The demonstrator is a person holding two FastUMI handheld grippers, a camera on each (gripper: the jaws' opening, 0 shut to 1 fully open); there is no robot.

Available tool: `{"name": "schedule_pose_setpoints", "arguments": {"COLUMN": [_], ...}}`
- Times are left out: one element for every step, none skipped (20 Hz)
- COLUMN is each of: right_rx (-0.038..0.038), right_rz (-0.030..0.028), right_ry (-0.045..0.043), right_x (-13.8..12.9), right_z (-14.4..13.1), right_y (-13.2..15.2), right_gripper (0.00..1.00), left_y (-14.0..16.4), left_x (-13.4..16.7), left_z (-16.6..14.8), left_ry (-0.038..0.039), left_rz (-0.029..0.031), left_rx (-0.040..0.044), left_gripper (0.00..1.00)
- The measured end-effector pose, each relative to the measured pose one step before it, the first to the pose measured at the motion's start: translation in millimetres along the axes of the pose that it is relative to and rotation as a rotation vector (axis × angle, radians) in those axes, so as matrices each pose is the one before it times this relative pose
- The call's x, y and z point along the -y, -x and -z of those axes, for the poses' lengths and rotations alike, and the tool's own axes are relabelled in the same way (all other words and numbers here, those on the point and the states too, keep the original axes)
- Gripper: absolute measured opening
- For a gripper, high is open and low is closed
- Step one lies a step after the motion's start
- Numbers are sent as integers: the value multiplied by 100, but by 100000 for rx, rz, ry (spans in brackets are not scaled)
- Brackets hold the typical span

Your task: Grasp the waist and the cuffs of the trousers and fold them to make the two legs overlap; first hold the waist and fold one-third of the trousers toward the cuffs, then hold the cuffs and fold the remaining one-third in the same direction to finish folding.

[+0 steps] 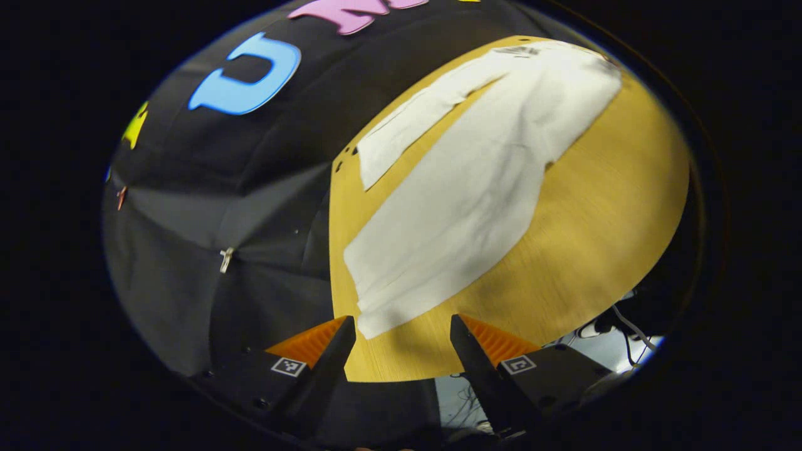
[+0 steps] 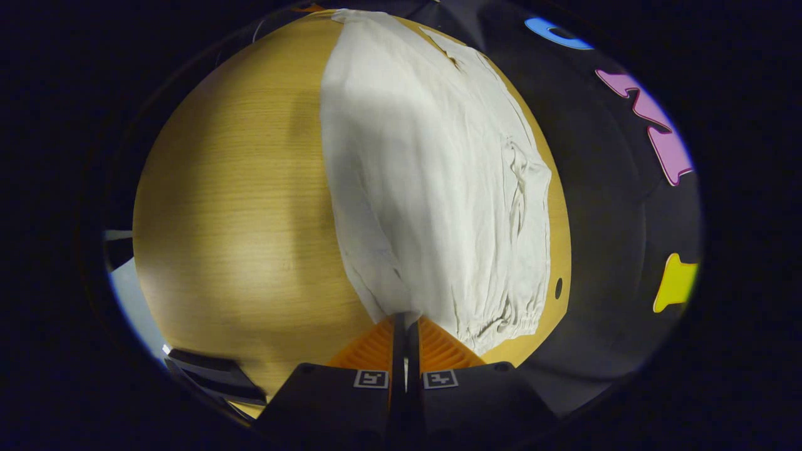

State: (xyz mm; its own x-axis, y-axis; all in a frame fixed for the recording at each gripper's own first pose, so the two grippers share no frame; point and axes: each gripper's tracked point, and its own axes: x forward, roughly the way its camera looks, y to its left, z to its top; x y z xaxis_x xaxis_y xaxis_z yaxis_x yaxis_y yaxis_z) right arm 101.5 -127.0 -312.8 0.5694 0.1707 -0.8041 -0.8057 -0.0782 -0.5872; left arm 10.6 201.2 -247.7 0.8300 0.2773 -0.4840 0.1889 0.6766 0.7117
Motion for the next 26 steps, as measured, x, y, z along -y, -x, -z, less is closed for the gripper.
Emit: {"name": "schedule_pose_setpoints", "arguments": {"right_rx": [-26,144,-166,-226,-278,-85,-144,-375,-76,-363,-432,-87,-91,-142,-183,-172,-103,-260,-300,-223,-367,-155,-153,-151,-48,-123], "right_rz": [-38,-319,-559,-478,-456,-357,-269,-479,-154,-161,52,-26,-152,-347,-192,238,583,765,920,729,552,296,317,443,430,571], "right_ry": [1225,1079,1083,1188,1093,797,304,200,-416,-468,-177,-219,-291,0,456,448,67,-181,-299,-308,-650,-802,-1303,-2093,-2550,-2766], "right_x": [-10,20,34,23,69,-35,36,-38,55,23,57,22,-4,12,53,70,219,37,29,66,69,105,83,177,148,65], "right_z": [124,29,111,208,128,128,24,144,47,112,67,10,-56,102,-79,6,0,144,143,-6,142,120,41,149,142,98], "right_y": [115,-45,-24,1,103,-36,105,6,-163,-53,1,18,119,-50,-90,-84,27,-23,-125,31,-40,-163,-48,-108,-66,-165], "right_gripper": [5,5,5,5,5,5,5,5,5,5,5,5,5,5,5,5,5,5,5,5,5,5,6,5,6,5], "left_y": [-245,-435,-704,-851,-571,-497,-465,-162,-365,-545,-532,-546,-398,-245,-124,-125,-259,-351,-324,-292,-203,-238,-169,-33,-156,-69], "left_x": [-46,-72,-182,-299,-249,-169,-510,-237,181,-539,-114,-144,-146,-36,-354,-411,-306,-407,-309,-216,-165,-249,-24,121,-60,-199], "left_z": [264,147,162,410,383,632,278,258,137,-38,-218,51,63,144,-237,-148,-344,-307,-414,-157,-324,-204,-289,-118,-112,40], "left_ry": [-2344,-2936,-4070,-5551,-5909,-5144,-4580,-3258,-1510,-2186,-3732,-4651,-2958,-1703,-1342,-1654,-1861,-2094,-2047,-1588,-883,-21,692,554,-391,-89], "left_rz": [991,849,595,969,719,1166,-548,490,2346,2625,4390,4982,4741,4630,2636,1653,1218,621,-559,-407,-410,-1029,-910,-1552,-2682,-3589], "left_rx": [-838,-440,-409,-568,-857,-892,-18,-1,-77,905,469,-364,-1133,-840,-148,-400,-98,-505,-65,-56,-287,105,249,260,426,102], "left_gripper": [97,97,97,97,96,96,97,96,96,96,92,91,87,85,78,77,76,75,67,61,50,42,31,24,9,7]}}
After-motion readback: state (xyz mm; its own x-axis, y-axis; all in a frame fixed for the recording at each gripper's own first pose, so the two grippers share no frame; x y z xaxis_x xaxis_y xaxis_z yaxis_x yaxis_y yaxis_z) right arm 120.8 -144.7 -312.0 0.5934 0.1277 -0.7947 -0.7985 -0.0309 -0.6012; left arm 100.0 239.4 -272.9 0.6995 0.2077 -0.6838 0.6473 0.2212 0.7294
